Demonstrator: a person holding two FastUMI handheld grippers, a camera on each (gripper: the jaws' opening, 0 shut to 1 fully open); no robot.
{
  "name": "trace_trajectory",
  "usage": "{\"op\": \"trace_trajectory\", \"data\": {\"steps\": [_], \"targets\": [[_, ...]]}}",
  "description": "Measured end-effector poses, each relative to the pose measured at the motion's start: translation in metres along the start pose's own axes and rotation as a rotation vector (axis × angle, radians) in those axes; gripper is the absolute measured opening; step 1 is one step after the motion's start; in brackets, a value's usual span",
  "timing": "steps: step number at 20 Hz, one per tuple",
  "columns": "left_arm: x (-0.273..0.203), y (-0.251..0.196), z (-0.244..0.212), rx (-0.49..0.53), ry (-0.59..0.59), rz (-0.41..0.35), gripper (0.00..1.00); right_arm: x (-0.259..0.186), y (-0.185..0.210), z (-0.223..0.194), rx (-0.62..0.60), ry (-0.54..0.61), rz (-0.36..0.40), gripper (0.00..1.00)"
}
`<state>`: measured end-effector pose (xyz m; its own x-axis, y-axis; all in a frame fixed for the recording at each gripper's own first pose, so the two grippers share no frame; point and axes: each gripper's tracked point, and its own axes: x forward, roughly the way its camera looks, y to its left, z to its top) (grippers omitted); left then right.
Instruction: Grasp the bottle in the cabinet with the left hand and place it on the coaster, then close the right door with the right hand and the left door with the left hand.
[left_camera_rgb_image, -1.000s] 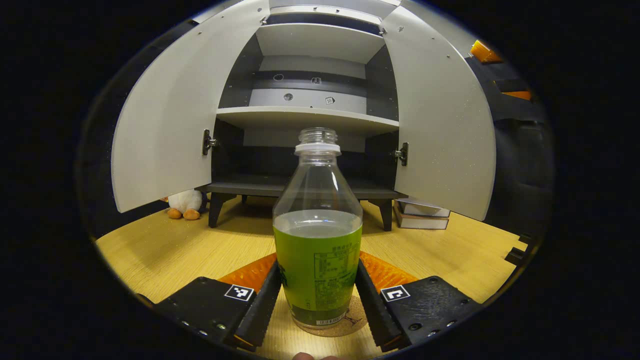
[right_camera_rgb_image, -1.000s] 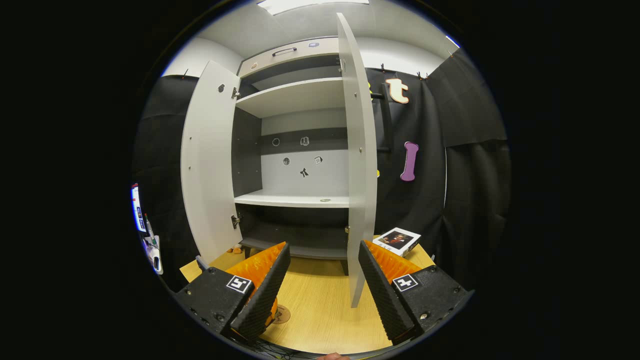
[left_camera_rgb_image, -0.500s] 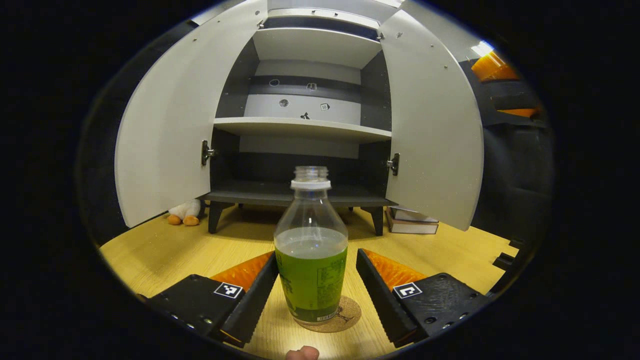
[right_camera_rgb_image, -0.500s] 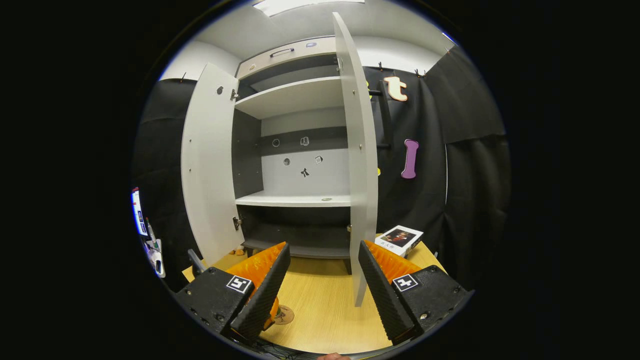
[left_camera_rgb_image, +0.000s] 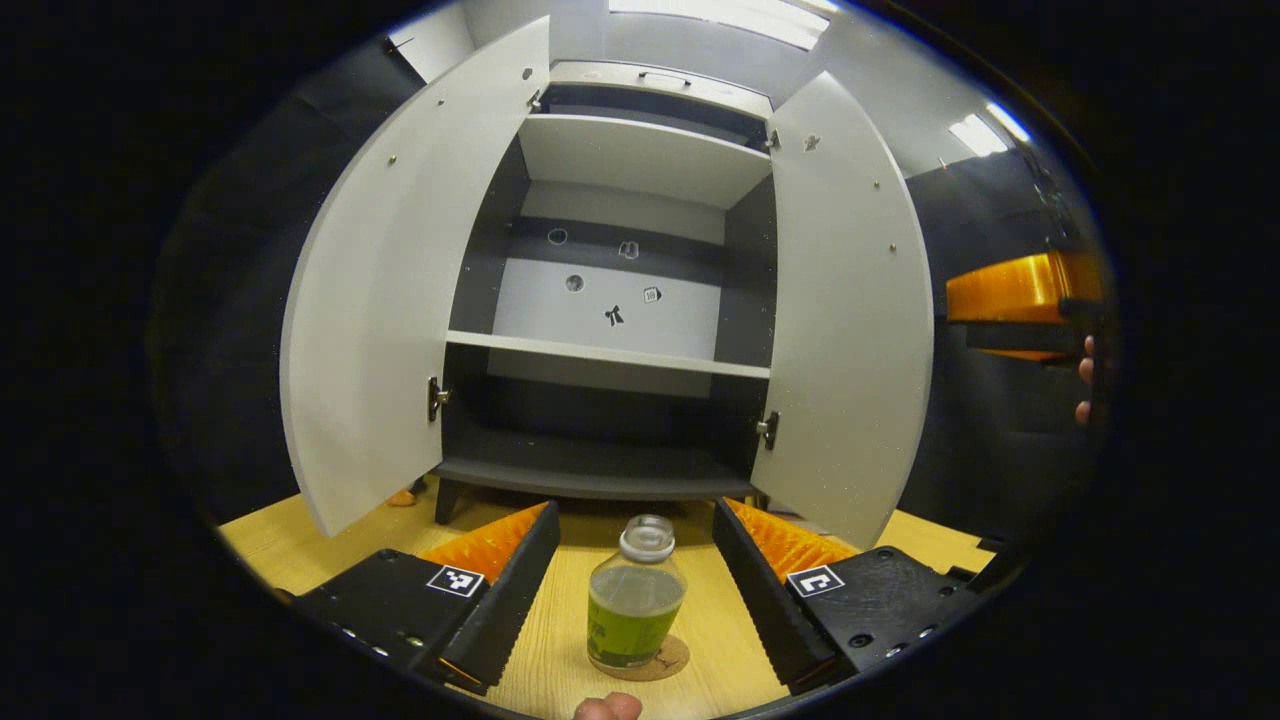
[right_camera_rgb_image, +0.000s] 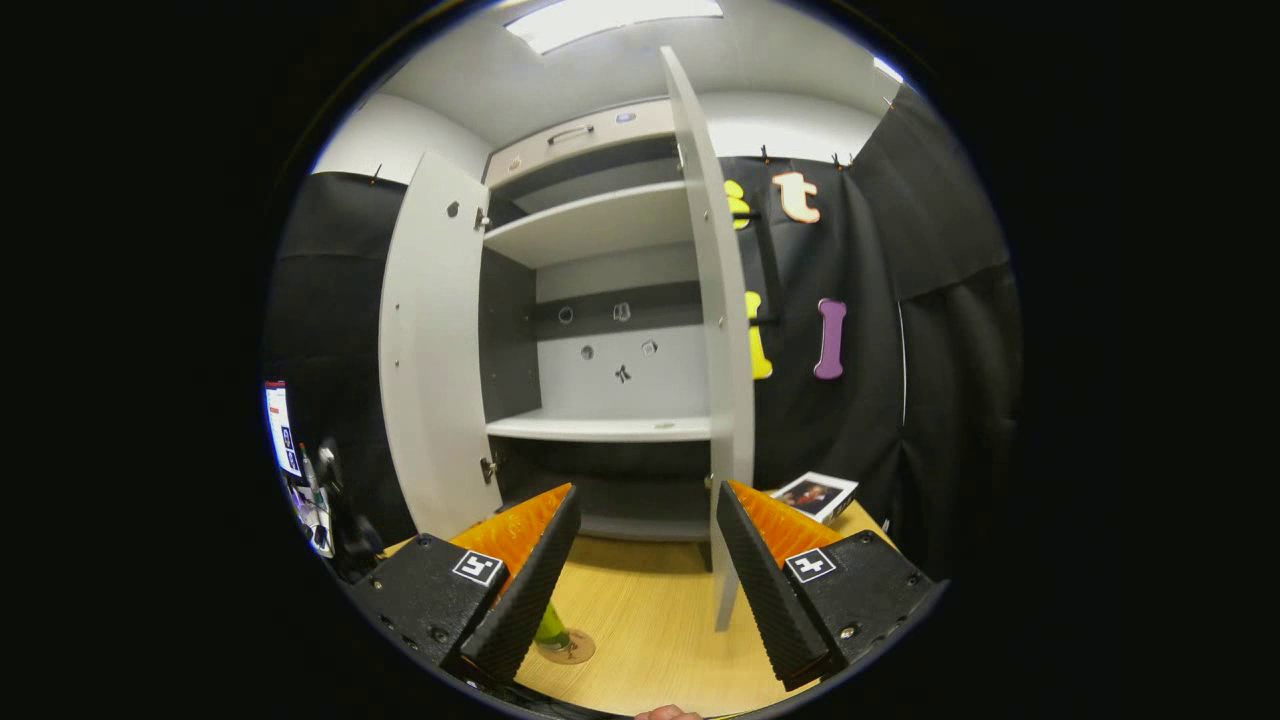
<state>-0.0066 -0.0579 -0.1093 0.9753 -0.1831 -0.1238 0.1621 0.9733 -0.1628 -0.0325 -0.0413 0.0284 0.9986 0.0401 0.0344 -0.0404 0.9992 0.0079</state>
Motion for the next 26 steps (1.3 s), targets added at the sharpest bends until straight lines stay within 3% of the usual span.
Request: {"op": "trace_trajectory", "data": {"steps": [4,7,12,15,22,26], "targets": [[-0.011,-0.009,0.048,-0.054,-0.022,0.005,0.98,0.007,-0.077,0.063,-0.009,-0.097,-0.175,0.84],[-0.014,-0.007,0.070,-0.045,-0.041,0.010,0.94,0.023,-0.128,0.100,0.007,-0.135,-0.285,0.84],[-0.015,-0.001,0.070,-0.034,-0.030,0.035,0.95,0.063,-0.153,0.120,0.064,-0.140,-0.280,0.82],[-0.016,-0.002,0.070,-0.026,-0.035,0.041,0.95,0.076,-0.143,0.120,0.063,-0.142,-0.256,0.82],[-0.015,0.002,0.071,-0.010,-0.053,0.069,0.95,0.077,-0.134,0.123,-0.063,-0.157,-0.289,0.81],[-0.019,0.010,0.070,-0.024,-0.053,0.096,0.95,0.078,-0.111,0.122,-0.091,-0.151,-0.255,0.81]]}}
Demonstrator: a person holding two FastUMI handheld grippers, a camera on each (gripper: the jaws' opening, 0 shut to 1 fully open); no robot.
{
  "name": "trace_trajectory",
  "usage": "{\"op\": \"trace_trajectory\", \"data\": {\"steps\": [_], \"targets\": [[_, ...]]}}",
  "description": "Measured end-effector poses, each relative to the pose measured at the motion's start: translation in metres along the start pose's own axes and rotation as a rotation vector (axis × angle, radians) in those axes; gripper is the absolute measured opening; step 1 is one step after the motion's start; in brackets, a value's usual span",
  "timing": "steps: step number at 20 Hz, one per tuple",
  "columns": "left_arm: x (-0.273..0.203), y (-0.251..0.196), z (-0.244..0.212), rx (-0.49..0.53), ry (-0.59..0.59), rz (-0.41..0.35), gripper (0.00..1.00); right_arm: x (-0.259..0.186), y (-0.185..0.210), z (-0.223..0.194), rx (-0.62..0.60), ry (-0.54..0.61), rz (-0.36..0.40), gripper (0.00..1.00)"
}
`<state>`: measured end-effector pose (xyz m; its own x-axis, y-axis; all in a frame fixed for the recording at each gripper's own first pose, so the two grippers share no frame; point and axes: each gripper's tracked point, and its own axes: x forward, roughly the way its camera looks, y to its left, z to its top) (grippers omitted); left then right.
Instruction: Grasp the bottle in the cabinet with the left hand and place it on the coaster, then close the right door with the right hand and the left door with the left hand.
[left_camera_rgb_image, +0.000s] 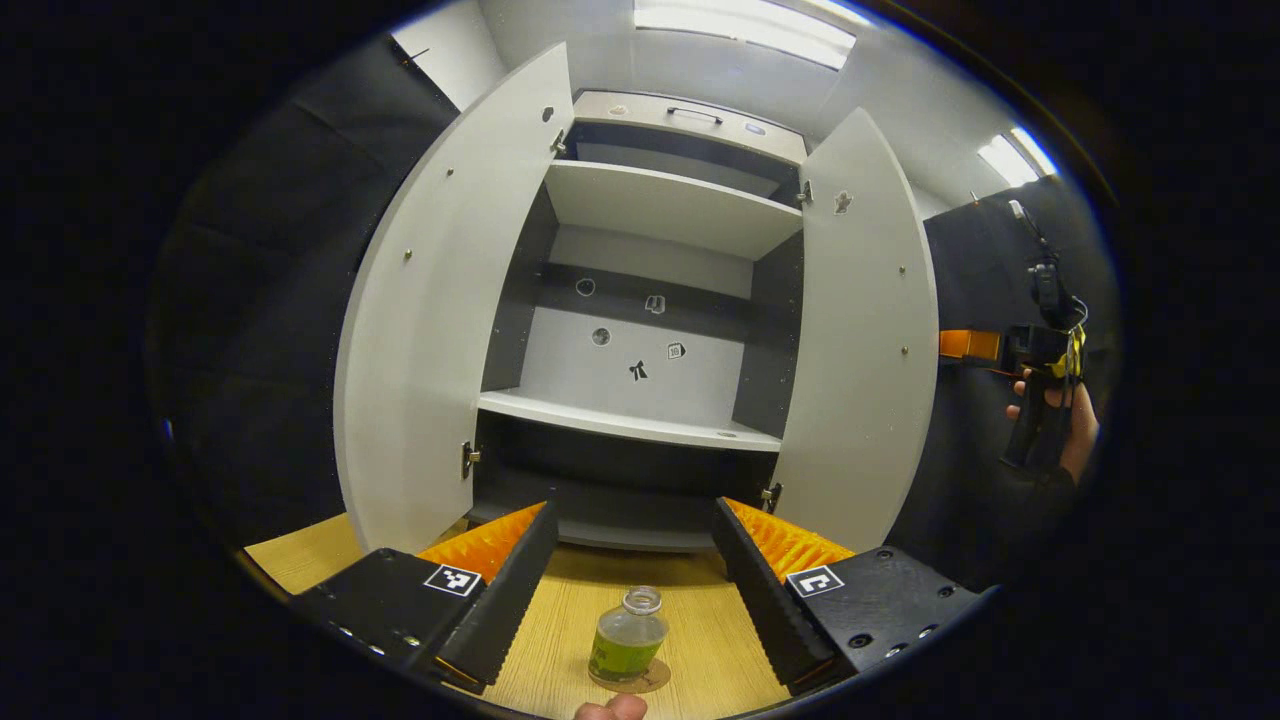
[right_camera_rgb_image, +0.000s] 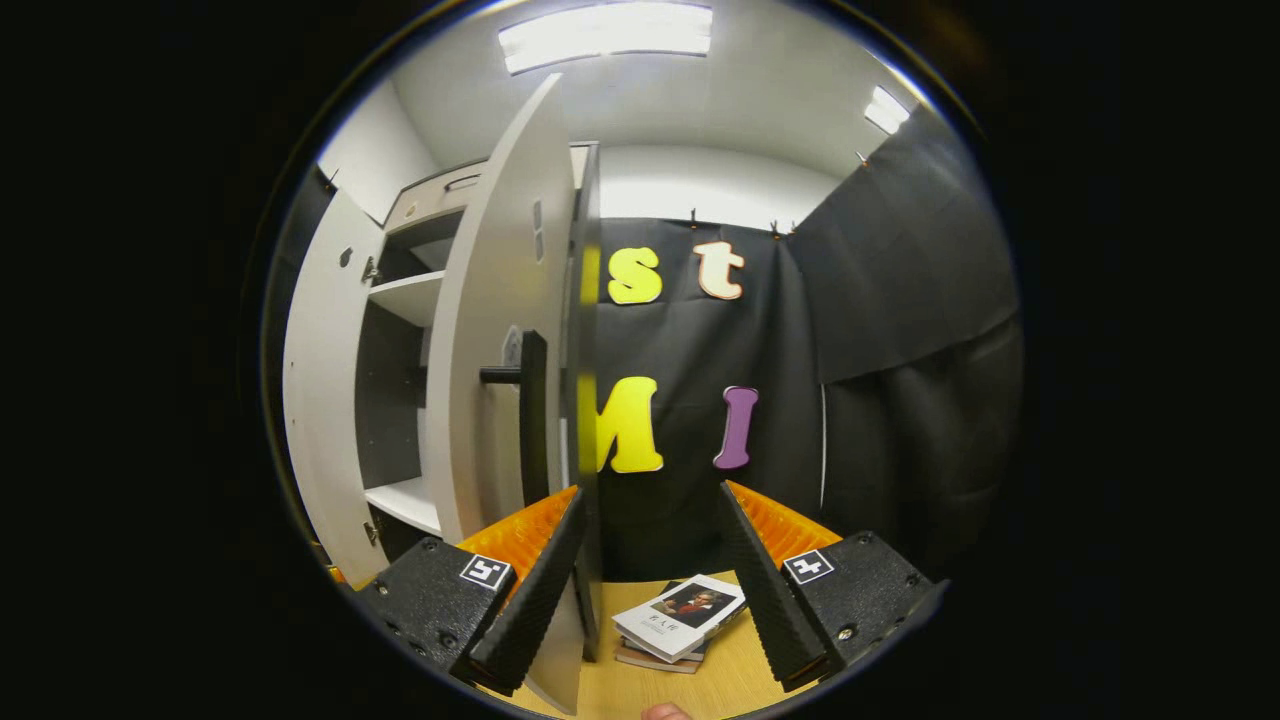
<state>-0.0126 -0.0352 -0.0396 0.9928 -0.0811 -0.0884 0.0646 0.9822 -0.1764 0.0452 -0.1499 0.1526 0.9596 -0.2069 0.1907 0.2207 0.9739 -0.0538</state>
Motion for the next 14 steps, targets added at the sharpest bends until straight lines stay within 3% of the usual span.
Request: {"op": "trace_trajectory", "data": {"steps": [3,6,7,12,14], "targets": [[-0.004,0.011,0.009,0.024,-0.027,0.037,0.95,-0.004,0.026,0.000,0.005,-0.006,0.052,0.81],[-0.007,0.016,0.015,0.036,-0.032,0.053,0.95,-0.002,0.063,-0.003,0.019,0.002,0.150,0.81],[-0.008,0.019,0.015,0.039,-0.032,0.062,1.00,-0.001,0.073,-0.002,0.022,-0.008,0.170,0.81],[-0.012,0.023,0.013,0.041,-0.024,0.087,0.90,0.009,0.108,-0.008,0.025,-0.014,0.254,0.81],[-0.014,0.025,0.014,0.047,-0.025,0.092,0.95,0.014,0.118,-0.008,0.016,-0.007,0.293,0.81]]}}
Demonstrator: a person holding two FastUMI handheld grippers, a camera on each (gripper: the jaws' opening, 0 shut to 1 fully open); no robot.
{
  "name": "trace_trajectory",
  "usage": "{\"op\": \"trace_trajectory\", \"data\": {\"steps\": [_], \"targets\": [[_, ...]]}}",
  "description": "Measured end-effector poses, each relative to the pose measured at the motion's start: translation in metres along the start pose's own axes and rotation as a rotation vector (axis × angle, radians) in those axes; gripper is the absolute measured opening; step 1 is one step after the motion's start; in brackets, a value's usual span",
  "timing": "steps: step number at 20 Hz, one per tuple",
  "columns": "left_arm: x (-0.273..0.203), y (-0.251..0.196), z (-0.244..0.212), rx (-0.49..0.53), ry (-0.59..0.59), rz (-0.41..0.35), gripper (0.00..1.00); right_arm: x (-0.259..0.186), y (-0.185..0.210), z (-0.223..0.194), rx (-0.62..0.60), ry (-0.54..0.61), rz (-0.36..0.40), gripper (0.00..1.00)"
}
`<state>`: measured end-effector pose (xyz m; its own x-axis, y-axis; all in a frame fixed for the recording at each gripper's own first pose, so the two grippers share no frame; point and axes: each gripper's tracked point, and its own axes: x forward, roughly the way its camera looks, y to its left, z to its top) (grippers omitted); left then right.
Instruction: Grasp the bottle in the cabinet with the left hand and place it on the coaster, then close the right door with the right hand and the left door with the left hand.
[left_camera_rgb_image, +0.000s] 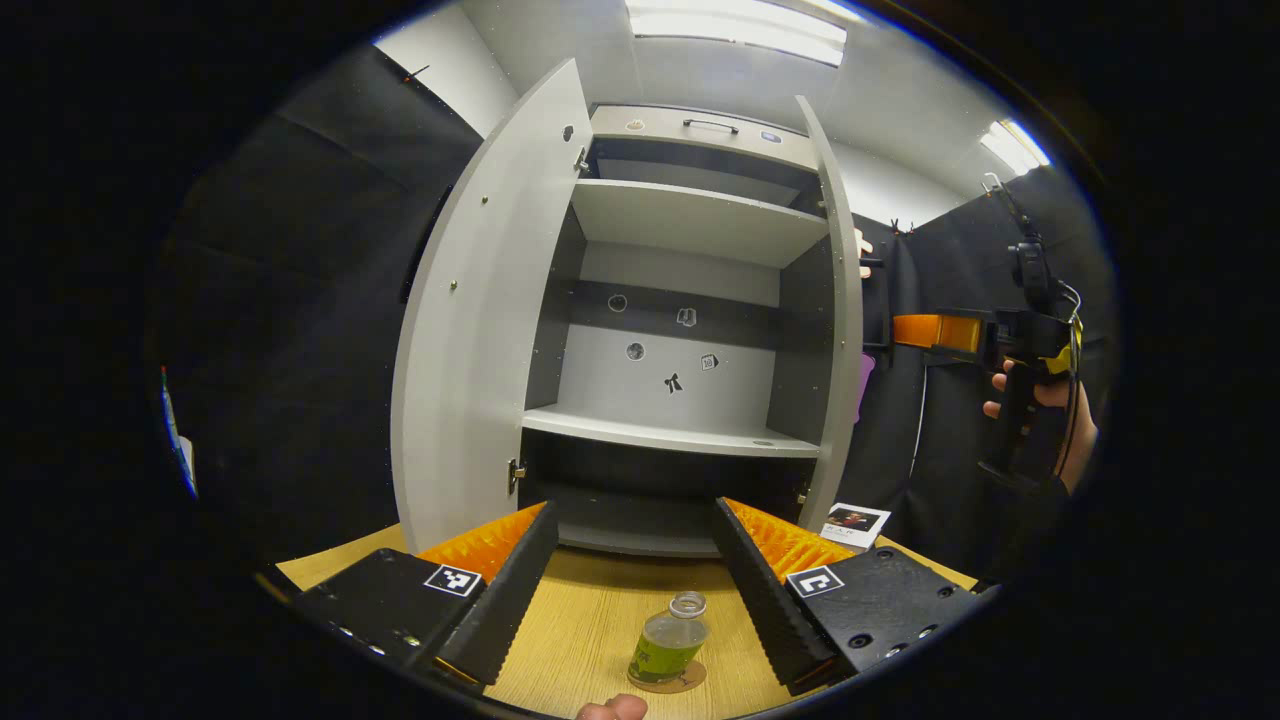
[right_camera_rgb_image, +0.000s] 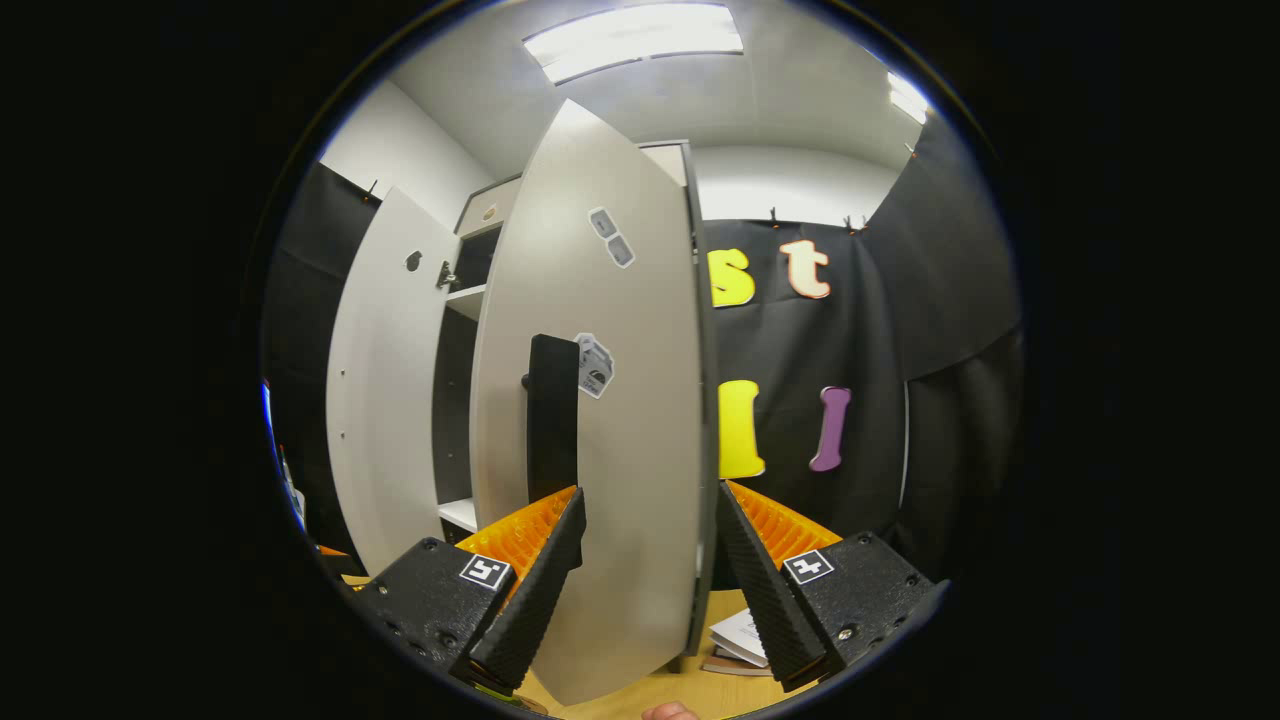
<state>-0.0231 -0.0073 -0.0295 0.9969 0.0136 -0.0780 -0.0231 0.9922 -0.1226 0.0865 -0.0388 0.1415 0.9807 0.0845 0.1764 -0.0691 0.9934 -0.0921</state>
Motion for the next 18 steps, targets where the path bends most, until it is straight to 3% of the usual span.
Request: {"op": "trace_trajectory", "data": {"steps": [2,4,8,10,14,17,18], "targets": [[-0.001,0.002,0.001,0.003,-0.005,0.007,1.00,0.001,0.001,0.004,-0.006,-0.014,0.004,0.82],[-0.002,0.005,0.003,-0.001,-0.008,0.017,0.95,-0.003,0.005,0.008,-0.013,-0.035,0.009,0.82],[-0.001,0.014,0.005,-0.016,-0.002,0.034,0.95,-0.021,0.006,0.005,-0.035,-0.038,0.005,0.82],[-0.001,0.018,0.010,-0.035,-0.010,0.052,1.00,-0.031,0.008,-0.009,-0.046,-0.012,0.013,0.82],[0.003,0.026,0.019,-0.066,-0.016,0.065,0.90,-0.059,0.012,-0.047,-0.018,0.047,0.005,0.82],[0.005,0.035,0.028,-0.087,-0.033,0.085,1.00,-0.079,0.021,-0.076,0.002,0.076,-0.006,0.82],[0.005,0.036,0.029,-0.102,-0.033,0.086,0.95,-0.085,0.023,-0.085,-0.002,0.086,-0.015,0.82]]}}
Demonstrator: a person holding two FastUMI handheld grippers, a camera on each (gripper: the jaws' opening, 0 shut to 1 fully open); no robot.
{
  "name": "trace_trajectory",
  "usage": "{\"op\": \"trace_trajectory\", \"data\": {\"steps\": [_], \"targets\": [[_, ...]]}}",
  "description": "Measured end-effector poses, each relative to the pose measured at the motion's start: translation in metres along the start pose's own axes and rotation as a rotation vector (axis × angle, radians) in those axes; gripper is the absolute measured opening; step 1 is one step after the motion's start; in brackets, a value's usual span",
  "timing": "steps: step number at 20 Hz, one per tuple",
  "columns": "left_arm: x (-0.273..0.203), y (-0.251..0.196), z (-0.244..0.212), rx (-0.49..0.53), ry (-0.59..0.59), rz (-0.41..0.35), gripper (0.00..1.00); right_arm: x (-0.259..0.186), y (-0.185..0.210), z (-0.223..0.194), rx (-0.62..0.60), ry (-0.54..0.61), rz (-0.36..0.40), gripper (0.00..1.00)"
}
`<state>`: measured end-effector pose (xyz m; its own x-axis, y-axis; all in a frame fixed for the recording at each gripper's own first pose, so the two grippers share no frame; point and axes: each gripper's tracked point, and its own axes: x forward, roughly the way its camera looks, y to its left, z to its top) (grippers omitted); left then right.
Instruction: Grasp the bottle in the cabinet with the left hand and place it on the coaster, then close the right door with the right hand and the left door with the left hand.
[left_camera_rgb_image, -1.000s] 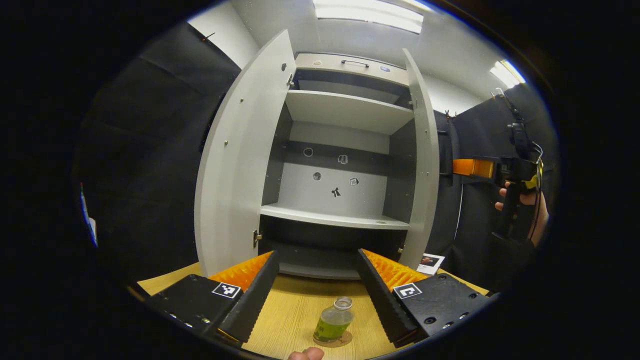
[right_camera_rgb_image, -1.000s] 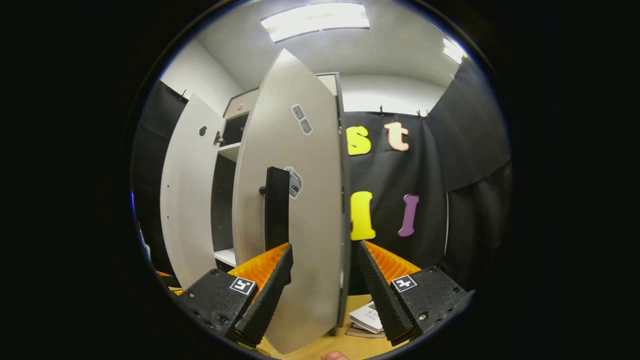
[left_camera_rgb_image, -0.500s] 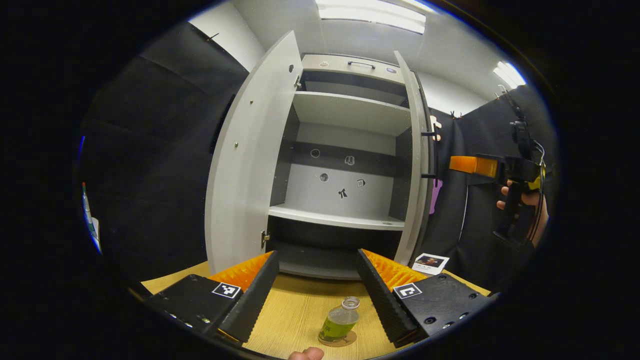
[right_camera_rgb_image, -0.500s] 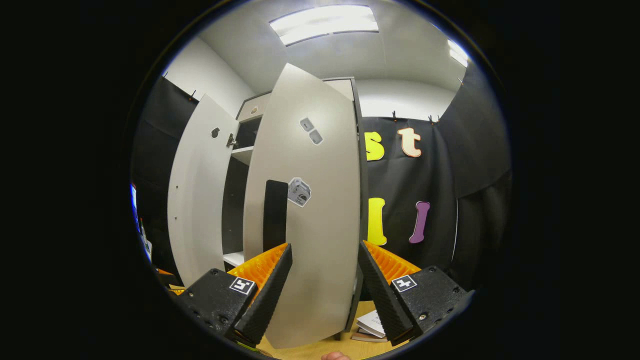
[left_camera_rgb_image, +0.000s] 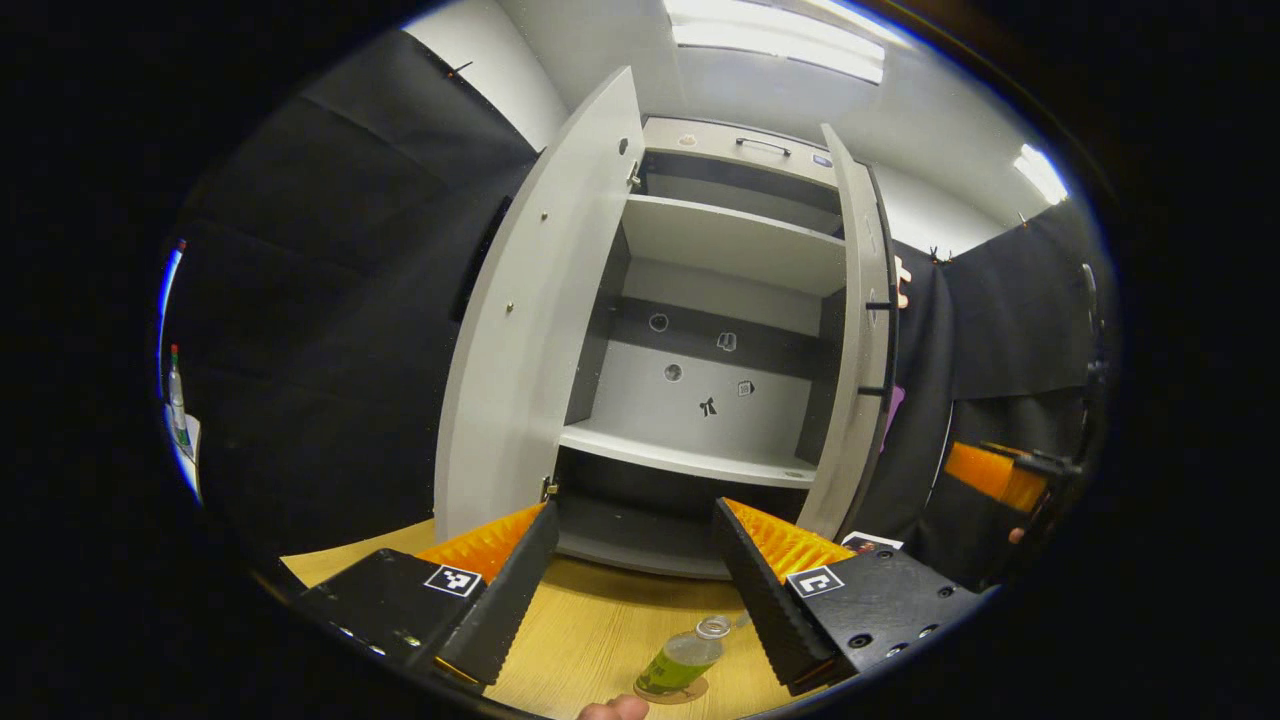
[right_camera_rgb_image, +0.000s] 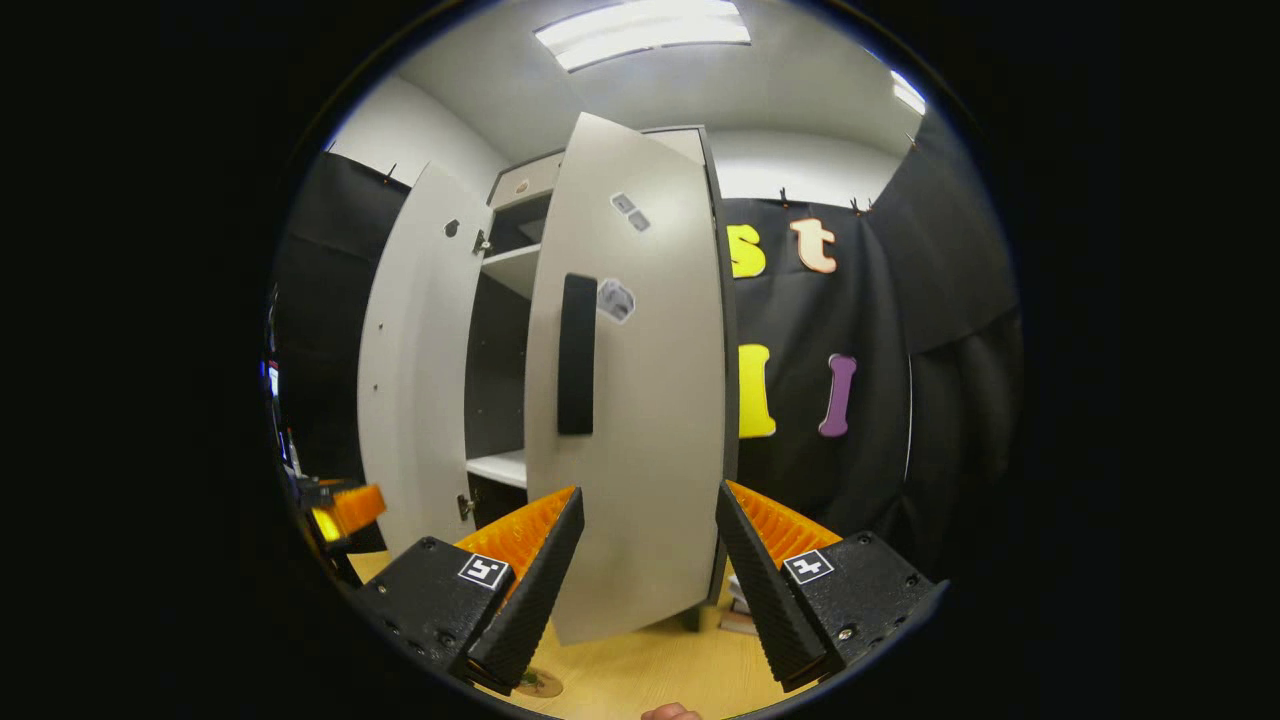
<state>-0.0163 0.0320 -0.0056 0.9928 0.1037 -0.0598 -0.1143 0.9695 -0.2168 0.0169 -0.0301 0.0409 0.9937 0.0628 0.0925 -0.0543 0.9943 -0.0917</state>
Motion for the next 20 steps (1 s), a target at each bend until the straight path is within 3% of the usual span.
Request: {"op": "trace_trajectory", "data": {"steps": [3,4,5,6,9,11,12,14,16,20], "targets": [[0.003,0.012,0.012,-0.019,-0.018,0.033,0.95,-0.014,0.010,-0.023,0.012,0.030,-0.002,0.82],[0.004,0.021,0.019,-0.018,-0.031,0.059,1.00,-0.017,0.014,-0.029,0.027,0.046,0.000,0.82],[0.005,0.031,0.030,-0.019,-0.045,0.095,0.95,-0.020,0.017,-0.032,0.042,0.055,0.007,0.82],[0.008,0.045,0.039,-0.020,-0.048,0.133,1.00,-0.021,0.019,-0.032,0.055,0.059,0.012,0.82],[0.007,0.091,0.068,-0.027,-0.048,0.220,0.95,-0.022,0.016,-0.035,0.061,0.079,0.016,0.82],[0.001,0.139,0.098,-0.022,-0.094,0.324,1.00,-0.024,0.009,-0.034,0.052,0.075,0.003,0.82],[-0.004,0.166,0.111,-0.028,-0.114,0.393,0.95,-0.025,0.006,-0.033,0.051,0.073,-0.003,0.82],[-0.009,0.213,0.132,-0.048,-0.155,0.498,0.95,-0.027,0.002,-0.035,0.055,0.080,-0.010,0.82],[0.004,0.240,0.152,-0.022,-0.201,0.526,0.95,-0.028,0.001,-0.035,0.055,0.090,-0.007,0.82],[0.054,0.258,0.161,0.045,-0.176,0.492,0.95,-0.026,-0.002,-0.033,0.065,0.095,-0.008,0.82]]}}
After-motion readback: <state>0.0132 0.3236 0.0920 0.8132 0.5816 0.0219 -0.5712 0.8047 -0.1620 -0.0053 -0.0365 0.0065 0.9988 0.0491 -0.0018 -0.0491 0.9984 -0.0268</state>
